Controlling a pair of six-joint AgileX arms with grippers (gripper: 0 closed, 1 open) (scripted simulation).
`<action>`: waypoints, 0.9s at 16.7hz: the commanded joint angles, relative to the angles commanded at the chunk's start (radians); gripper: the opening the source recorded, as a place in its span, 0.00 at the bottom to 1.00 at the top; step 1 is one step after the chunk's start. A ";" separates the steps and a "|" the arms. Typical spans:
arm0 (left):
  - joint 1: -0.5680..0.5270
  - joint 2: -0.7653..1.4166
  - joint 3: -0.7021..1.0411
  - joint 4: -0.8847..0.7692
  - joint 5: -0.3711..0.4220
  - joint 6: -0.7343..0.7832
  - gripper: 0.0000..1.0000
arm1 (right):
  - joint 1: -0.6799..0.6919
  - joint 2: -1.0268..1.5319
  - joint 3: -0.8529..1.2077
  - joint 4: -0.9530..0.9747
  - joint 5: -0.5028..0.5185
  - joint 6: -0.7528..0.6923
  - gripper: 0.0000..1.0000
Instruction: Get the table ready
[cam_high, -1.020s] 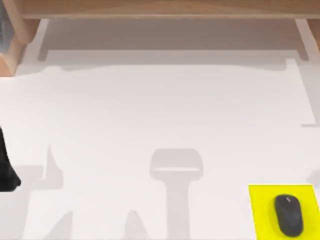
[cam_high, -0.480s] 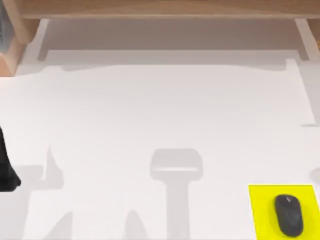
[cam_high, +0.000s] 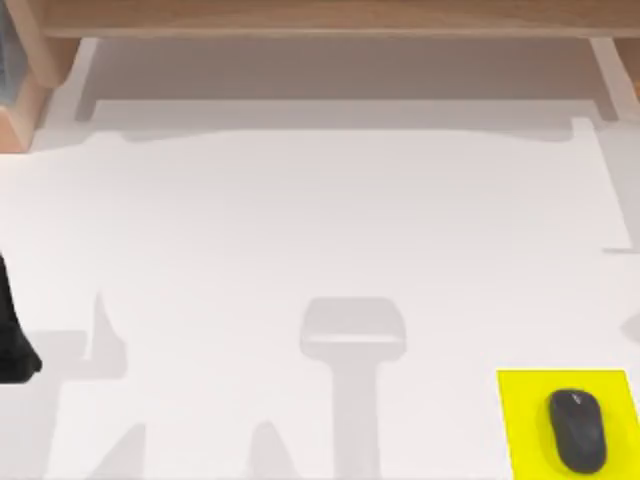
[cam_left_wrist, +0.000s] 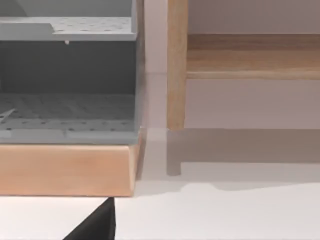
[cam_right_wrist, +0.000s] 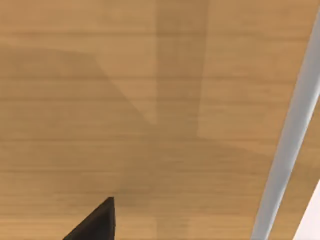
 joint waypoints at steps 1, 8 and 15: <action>0.000 0.000 0.000 0.000 0.000 0.000 1.00 | 0.000 0.000 0.000 0.000 0.000 0.000 0.92; 0.000 0.000 0.000 0.000 0.000 0.000 1.00 | 0.000 0.000 0.000 0.000 0.000 0.000 0.40; 0.000 0.000 0.000 0.000 0.000 0.000 1.00 | 0.000 0.000 0.000 0.000 0.000 0.000 0.00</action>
